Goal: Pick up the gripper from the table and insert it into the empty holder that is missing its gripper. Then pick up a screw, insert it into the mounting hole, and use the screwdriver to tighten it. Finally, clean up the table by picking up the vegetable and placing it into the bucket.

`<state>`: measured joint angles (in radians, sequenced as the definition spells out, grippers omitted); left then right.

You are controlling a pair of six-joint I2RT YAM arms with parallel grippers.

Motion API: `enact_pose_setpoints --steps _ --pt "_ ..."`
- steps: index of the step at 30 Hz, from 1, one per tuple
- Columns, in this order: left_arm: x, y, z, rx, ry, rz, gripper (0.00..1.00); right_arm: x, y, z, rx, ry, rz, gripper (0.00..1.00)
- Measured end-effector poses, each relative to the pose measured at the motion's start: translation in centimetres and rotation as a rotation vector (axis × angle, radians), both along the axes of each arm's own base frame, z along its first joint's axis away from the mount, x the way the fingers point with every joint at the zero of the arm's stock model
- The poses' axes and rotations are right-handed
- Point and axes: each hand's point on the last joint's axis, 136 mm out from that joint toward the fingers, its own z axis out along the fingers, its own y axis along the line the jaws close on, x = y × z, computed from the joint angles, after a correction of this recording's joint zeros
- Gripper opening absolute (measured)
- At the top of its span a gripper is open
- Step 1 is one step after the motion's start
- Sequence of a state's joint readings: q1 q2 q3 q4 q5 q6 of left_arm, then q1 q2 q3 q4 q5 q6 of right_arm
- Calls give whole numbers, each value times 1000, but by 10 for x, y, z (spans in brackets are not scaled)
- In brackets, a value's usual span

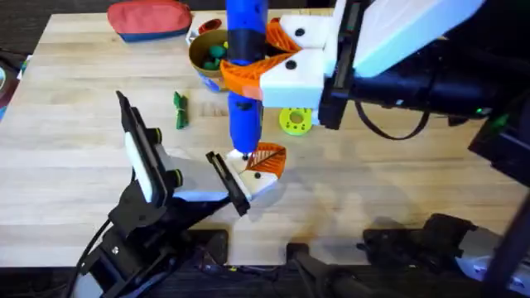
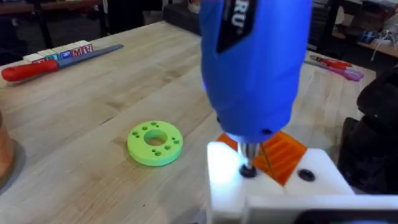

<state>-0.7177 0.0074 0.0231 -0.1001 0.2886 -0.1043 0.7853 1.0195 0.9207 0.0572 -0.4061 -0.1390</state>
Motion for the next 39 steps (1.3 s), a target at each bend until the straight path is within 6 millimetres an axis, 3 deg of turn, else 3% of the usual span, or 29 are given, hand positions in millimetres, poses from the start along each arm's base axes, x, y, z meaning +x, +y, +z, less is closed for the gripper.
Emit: enact_pose_setpoints --steps 17,20,21,23,26,27,30,34,39 --pt "-1 -1 0 0 1 -4 5 2 2 -4 -9 9 -2 7" --pt "-1 -1 0 0 0 -4 5 3 3 6 26 -26 -1 7" --pt "-1 -1 0 0 1 -3 5 6 -1 29 95 -96 -13 7" --pt "-1 -1 0 0 0 -4 5 10 -9 42 127 -131 -41 7" --pt "-1 -1 0 0 1 -4 5 23 -25 47 126 -155 -112 7" --pt "-1 -1 0 0 1 -4 5 50 -41 28 28 -186 -217 7" --pt "-1 -1 0 0 0 -4 5 91 -61 -4 -147 -254 -356 7" --pt "-1 -1 0 0 0 -4 5 153 -101 -53 -460 -364 -552 7" --pt "-1 -1 0 0 0 -4 5 204 -158 -119 -875 -414 -673 7"
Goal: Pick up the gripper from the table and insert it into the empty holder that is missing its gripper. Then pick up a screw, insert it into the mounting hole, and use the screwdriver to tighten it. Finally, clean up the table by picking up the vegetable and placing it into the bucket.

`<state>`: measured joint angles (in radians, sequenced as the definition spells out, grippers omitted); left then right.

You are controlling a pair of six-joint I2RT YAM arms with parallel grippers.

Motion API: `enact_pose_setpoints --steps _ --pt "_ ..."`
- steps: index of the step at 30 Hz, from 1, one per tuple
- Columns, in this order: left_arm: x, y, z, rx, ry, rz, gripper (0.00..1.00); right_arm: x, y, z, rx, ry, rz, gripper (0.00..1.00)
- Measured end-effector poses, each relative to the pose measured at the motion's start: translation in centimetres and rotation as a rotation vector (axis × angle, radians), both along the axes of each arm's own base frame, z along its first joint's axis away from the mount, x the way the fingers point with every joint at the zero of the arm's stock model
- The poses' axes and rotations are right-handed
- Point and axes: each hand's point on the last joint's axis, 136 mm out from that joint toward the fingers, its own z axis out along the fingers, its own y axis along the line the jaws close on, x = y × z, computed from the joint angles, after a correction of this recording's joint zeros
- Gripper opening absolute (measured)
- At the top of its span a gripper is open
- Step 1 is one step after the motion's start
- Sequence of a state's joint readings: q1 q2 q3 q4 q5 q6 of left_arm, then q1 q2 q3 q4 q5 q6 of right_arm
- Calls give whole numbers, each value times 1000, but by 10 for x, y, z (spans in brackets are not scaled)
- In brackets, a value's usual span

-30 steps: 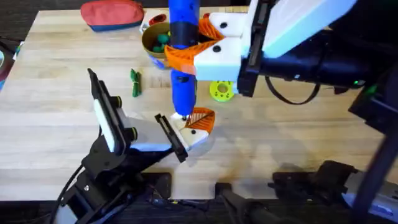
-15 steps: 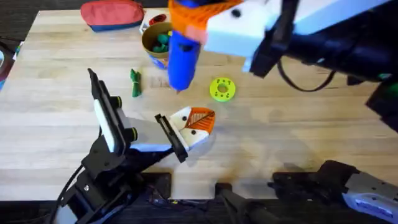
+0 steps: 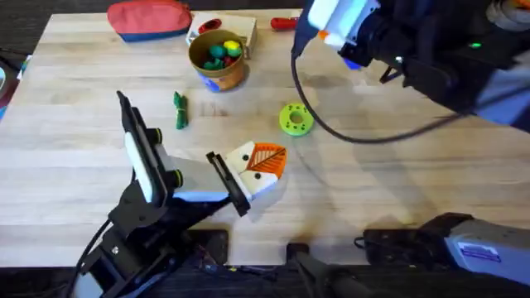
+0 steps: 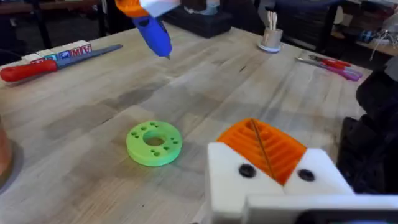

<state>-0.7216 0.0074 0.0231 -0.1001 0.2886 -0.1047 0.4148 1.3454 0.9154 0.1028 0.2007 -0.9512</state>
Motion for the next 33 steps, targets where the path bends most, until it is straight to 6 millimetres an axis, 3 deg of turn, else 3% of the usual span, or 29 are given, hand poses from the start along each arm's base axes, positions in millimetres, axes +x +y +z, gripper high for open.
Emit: enact_pose_setpoints --steps 5,11,15,21,22,28,33 --pt "0 0 0 0 0 0 5 22 -40 -59 -304 88 -70 7" --pt "0 0 0 0 0 0 5 29 -60 -122 -510 218 -47 7" --pt "0 0 0 0 0 0 5 28 -62 -151 -580 275 -19 7" --pt "0 0 0 0 0 0 5 13 -66 -174 -626 377 22 16" --pt "0 0 0 0 0 0 5 9 -66 -177 -626 395 26 94" --pt "0 0 0 0 0 0 5 10 -58 -168 -569 388 7 945" --pt "0 0 0 0 0 0 6 4 -52 -165 -493 406 -35 991"
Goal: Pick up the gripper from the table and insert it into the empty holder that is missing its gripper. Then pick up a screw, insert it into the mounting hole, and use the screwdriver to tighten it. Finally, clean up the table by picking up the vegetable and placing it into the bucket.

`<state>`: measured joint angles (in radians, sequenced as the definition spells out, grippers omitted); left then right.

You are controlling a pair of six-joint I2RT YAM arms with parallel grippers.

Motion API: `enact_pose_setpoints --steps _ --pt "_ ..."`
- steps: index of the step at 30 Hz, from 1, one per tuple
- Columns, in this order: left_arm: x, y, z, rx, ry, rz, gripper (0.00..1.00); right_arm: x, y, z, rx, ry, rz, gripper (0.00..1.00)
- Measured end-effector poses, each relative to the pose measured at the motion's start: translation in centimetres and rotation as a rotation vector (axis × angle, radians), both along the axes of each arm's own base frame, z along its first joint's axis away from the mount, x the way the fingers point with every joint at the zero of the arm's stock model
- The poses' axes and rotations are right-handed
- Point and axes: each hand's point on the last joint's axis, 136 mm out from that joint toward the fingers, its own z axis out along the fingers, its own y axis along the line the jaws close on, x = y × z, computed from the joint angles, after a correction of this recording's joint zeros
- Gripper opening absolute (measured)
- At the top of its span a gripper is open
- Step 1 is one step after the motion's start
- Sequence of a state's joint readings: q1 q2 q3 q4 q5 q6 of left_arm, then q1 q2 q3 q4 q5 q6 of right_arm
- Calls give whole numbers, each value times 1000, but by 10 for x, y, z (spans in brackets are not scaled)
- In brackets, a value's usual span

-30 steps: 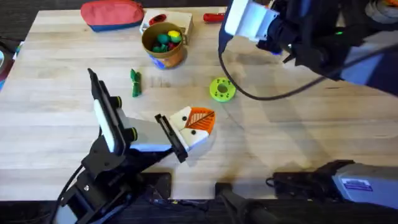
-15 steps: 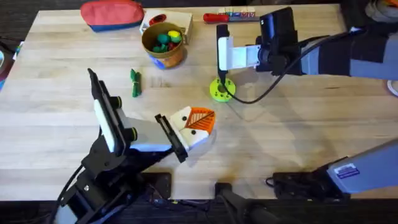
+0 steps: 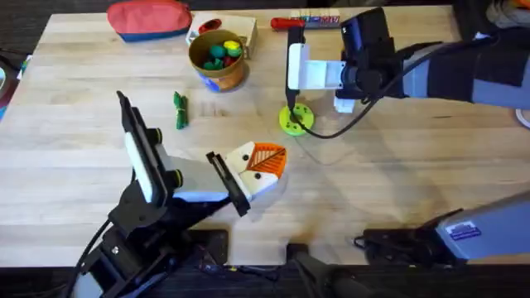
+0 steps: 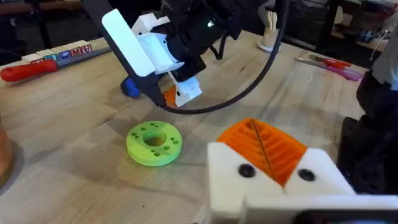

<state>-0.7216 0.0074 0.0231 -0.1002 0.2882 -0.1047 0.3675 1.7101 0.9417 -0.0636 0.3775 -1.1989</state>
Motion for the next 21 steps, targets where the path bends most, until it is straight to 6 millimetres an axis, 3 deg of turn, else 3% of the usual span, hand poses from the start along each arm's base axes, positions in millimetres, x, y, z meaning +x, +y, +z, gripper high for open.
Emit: enact_pose_setpoints --steps 2,4,6,8,17,21 --pt "0 0 0 1 -2 -1 136 -8 3 1 28 17 -25 991" --pt "0 0 0 1 -2 0 402 -15 5 5 60 27 -53 992" --pt "0 0 0 1 -2 -1 737 -22 6 13 107 29 -93 991" --pt "0 0 0 -1 0 0 964 -28 6 26 164 18 -140 992" --pt "3 2 0 1 -1 21 999 -41 10 102 497 -124 -323 991" --pt "10 7 3 -7 -15 71 999 -49 21 119 676 -116 -384 991"
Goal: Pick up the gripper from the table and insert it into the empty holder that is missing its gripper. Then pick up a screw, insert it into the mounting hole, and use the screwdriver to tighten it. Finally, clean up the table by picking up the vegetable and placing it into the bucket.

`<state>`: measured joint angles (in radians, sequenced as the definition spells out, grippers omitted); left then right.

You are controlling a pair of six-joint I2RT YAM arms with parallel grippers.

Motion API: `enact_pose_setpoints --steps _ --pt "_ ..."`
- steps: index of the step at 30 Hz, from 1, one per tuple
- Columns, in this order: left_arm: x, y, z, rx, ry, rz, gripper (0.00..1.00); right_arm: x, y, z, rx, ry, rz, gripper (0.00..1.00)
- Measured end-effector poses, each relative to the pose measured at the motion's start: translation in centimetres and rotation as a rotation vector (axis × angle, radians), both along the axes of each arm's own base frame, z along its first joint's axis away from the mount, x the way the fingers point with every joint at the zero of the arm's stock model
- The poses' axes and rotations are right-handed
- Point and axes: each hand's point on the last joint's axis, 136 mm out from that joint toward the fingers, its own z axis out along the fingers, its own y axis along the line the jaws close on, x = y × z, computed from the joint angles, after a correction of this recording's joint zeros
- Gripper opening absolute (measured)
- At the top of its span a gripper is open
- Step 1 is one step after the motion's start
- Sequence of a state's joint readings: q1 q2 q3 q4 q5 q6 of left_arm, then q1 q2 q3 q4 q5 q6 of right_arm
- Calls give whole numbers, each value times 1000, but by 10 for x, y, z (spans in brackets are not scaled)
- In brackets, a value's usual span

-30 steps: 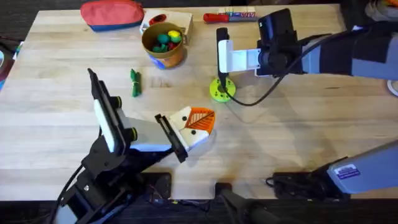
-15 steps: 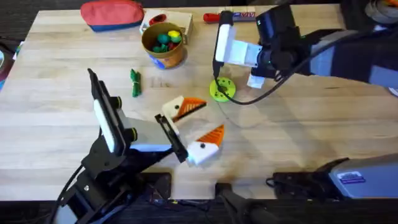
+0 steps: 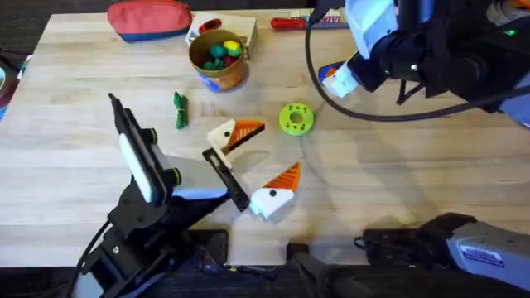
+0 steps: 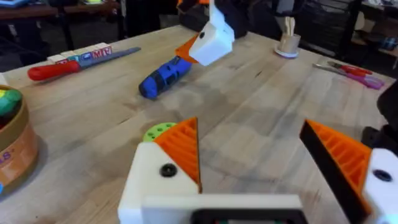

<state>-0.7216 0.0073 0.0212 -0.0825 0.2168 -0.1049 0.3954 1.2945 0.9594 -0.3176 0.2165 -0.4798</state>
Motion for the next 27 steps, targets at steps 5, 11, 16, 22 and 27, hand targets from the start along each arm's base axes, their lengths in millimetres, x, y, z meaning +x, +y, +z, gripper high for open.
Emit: enact_pose_setpoints --steps 5,11,16,22,27 --pt "15 15 -3 -16 62 130 999 -5 11 -1 133 37 -41 990" --pt "26 55 17 -2 203 366 996 -10 24 -1 195 58 -35 991" --pt "38 84 47 51 313 555 997 -10 32 2 219 51 -21 991" --pt "71 102 49 248 480 746 997 -10 37 4 230 47 -11 991" --pt "98 100 45 315 554 805 997 -11 37 4 230 48 -10 991"
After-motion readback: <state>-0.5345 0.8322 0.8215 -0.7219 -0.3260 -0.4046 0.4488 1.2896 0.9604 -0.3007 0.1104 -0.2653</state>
